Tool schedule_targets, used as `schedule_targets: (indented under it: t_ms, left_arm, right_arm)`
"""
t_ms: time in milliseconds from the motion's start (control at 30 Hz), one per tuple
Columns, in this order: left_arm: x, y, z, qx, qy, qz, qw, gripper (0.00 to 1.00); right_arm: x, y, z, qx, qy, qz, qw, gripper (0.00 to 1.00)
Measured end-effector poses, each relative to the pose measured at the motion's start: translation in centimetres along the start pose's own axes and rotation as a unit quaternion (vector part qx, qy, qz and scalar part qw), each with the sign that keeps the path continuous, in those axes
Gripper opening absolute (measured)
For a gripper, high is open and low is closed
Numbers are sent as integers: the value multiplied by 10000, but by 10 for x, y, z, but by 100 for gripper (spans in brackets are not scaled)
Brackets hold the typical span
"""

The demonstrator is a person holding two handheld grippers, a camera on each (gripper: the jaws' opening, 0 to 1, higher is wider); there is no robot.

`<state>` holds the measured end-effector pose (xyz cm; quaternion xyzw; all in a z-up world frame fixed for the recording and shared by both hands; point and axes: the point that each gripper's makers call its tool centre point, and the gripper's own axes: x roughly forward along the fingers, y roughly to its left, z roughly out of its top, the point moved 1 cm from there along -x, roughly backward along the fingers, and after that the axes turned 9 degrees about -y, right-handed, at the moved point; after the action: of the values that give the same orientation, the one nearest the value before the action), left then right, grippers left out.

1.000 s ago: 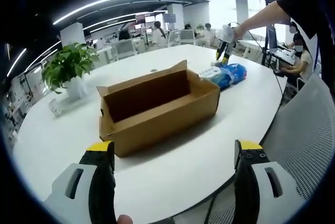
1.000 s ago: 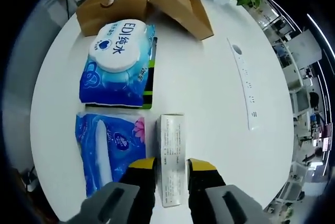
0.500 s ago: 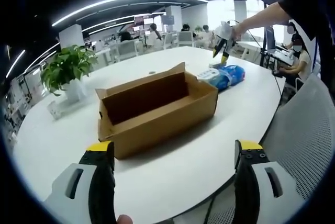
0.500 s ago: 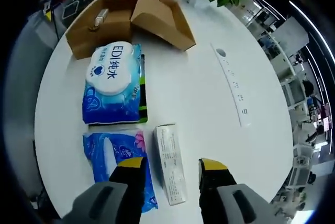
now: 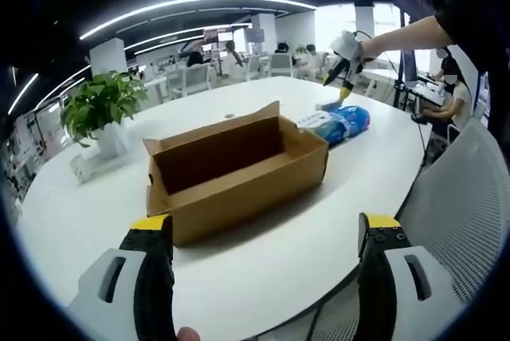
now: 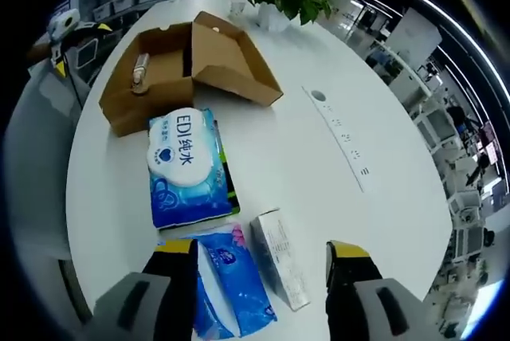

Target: Operate the shoe box by opening the lid, removing the specified soft item, and placing it in the target area until the item is outside and the box remains undamaged.

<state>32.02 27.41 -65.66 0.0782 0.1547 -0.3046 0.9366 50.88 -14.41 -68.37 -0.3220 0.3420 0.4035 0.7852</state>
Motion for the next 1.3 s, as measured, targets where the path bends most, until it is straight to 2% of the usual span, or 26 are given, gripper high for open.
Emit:
schedule_targets:
  t_ms: [300, 500, 667, 867, 1067, 1300]
  left_arm:
    - [0, -3, 3, -137, -83, -78, 9998, 97]
    - [0, -6, 3, -150, -84, -159, 9997, 97]
    - [-1, -5, 5, -307, -150, -171, 9993, 97]
    - [1, 2, 4, -403, -161, -127, 9990, 97]
    - [7, 7, 1, -386, -66, -247, 9989, 95]
    - [14, 21, 15, -213, -48, -405, 9989, 95]
  right_arm:
    - [-11, 29, 7, 317, -297, -168, 9989, 71]
    - [-16, 47, 12, 667, -554, -367, 9956, 79]
    - [-20, 65, 20, 840, -756, -472, 9925, 83]
    - [-24, 82, 32, 1108, -1054, -548, 9867, 87]
    - [-31, 97, 42, 1354, -1275, -699, 9801, 88]
    - [-37, 115, 54, 1617, -1473, -763, 9728, 90]
